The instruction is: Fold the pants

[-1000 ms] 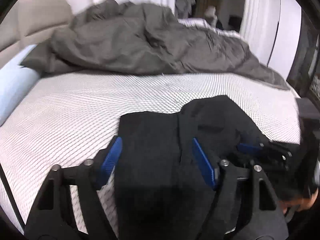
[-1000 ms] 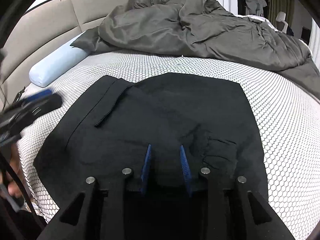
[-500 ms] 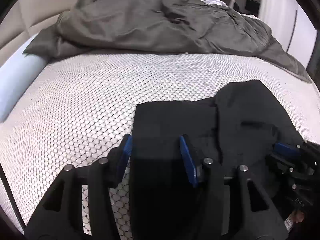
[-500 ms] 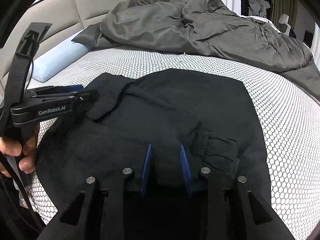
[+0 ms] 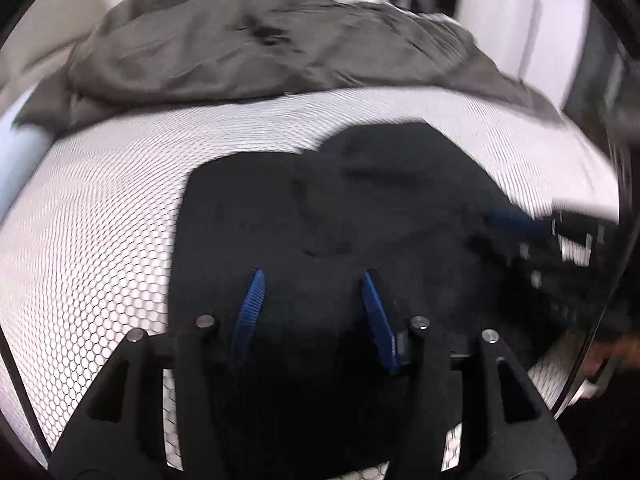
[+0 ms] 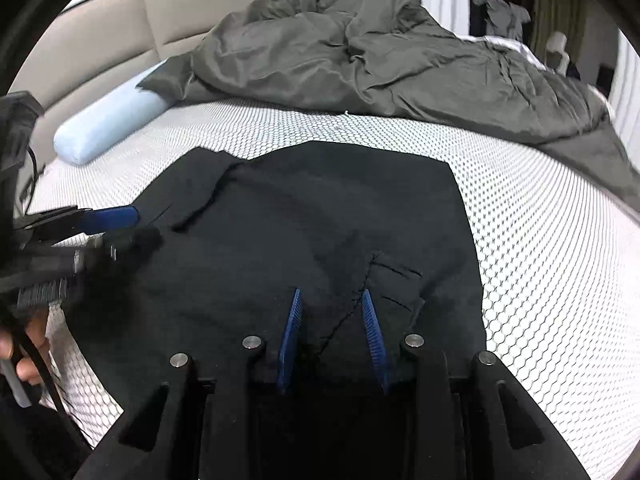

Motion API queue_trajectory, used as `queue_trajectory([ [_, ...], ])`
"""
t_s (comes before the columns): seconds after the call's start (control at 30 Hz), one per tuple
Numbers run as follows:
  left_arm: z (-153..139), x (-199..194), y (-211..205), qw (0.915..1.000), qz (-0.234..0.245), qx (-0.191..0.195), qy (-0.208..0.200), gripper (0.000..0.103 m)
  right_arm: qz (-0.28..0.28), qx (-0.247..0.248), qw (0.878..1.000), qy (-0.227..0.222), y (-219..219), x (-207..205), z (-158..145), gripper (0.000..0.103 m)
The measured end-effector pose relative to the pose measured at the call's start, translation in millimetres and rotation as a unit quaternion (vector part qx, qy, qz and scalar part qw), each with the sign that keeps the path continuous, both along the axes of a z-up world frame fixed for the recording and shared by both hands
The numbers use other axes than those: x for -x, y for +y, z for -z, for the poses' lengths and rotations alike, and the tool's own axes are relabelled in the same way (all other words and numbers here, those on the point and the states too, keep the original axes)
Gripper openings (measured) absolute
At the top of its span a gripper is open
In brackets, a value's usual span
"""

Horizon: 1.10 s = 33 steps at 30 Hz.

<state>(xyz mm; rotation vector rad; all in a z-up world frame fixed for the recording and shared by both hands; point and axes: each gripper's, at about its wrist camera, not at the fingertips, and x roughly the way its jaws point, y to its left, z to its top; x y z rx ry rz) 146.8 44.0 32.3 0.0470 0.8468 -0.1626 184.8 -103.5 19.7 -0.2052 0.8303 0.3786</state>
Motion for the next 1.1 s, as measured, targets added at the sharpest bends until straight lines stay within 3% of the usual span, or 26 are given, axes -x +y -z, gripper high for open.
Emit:
queue_trajectory([
  [0.07,5.7,4.6,-8.0,0.9996,-0.002,-0.028,-0.01,0.056,-0.004,0.015,1.0,-0.008,-4.2,4.6,-2.1,0.032],
  [0.23,10.5,1.3,-3.8,0.9994,-0.031,-0.007,-0.008,0.069,0.022,-0.001,1.0,0.004,-32.2,7.4,0.2,0.039],
  [0.4,12.3,-2.2,-4.2,0.999,-0.038,-0.019,-0.014,0.072,-0.008,-0.029,0.999,-0.02,-33.9,42.6,-14.9,0.043],
  [0.57,14.1,-2.8,-4.9,0.9989,-0.037,-0.024,-0.018,0.073,-0.044,0.01,0.999,0.001,-28.2,54.9,9.1,0.049],
  [0.7,13.3,14.1,1.0,0.9985,-0.046,-0.021,-0.023,0.074,-0.016,0.0,1.0,0.002,-60.3,59.5,0.3,0.064],
  [0.83,5.5,40.2,12.3,0.998,-0.051,-0.023,-0.028,0.074,0.03,0.009,0.999,0.013,-88.1,59.7,2.8,0.065],
  [0.9,-4.1,55.6,25.6,0.9962,-0.072,-0.022,-0.044,0.074,0.038,-0.04,0.998,0.033,-105.4,59.0,1.0,0.065],
  [0.97,-10.0,64.3,48.6,0.9931,-0.104,0.006,-0.053,0.074,0.039,-0.097,0.994,0.04,-120.3,59.8,-6.2,0.065],
  [1.03,2.3,57.7,72.1,0.9901,-0.13,0.052,-0.009,0.074,0.053,-0.145,0.986,0.069,-131.1,53.2,-4.1,0.065],
  [1.1,19.6,49.5,83.8,0.9866,-0.123,0.1,0.039,0.063,0.061,-0.165,0.98,0.093,-134.4,47.9,2.9,0.063],
])
